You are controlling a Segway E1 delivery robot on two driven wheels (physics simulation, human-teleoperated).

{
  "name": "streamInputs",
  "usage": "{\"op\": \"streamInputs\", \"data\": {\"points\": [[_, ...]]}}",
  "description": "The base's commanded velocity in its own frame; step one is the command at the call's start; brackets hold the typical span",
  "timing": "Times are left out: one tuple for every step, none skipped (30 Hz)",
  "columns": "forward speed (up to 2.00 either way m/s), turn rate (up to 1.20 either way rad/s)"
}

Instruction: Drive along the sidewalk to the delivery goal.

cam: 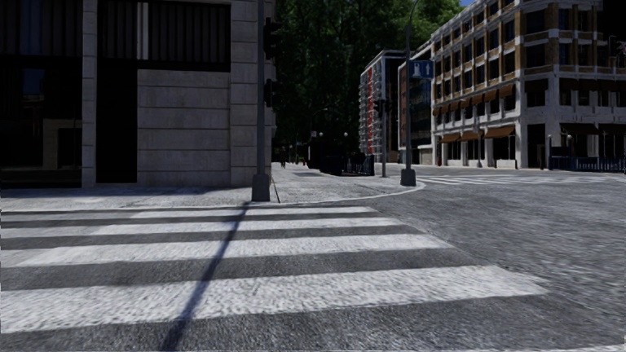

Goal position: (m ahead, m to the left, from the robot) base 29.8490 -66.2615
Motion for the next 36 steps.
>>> {"op": "streamInputs", "data": {"points": [[2.00, 0.25], [2.00, 0.08], [2.00, 0.00], [2.00, 0.00], [2.00, 0.00], [2.00, 0.00], [2.00, 0.00], [2.00, 0.00], [2.00, 0.00], [2.00, 0.00], [2.00, 0.00], [2.00, 0.00], [2.00, 0.00], [2.00, 0.00], [2.00, 0.00], [2.00, 0.00], [2.00, 0.00], [2.00, 0.00], [2.00, 0.00], [2.00, 0.00], [2.00, 0.00], [2.00, 0.00], [1.93, 0.00], [1.77, 0.00], [1.77, 0.00], [1.66, 0.00], [1.61, 0.00], [1.60, 0.00], [1.60, 0.00], [1.59, 0.00], [1.59, 0.00], [1.59, 0.00], [1.59, 0.00], [1.59, 0.00], [1.59, 0.00], [1.59, 0.00]]}}
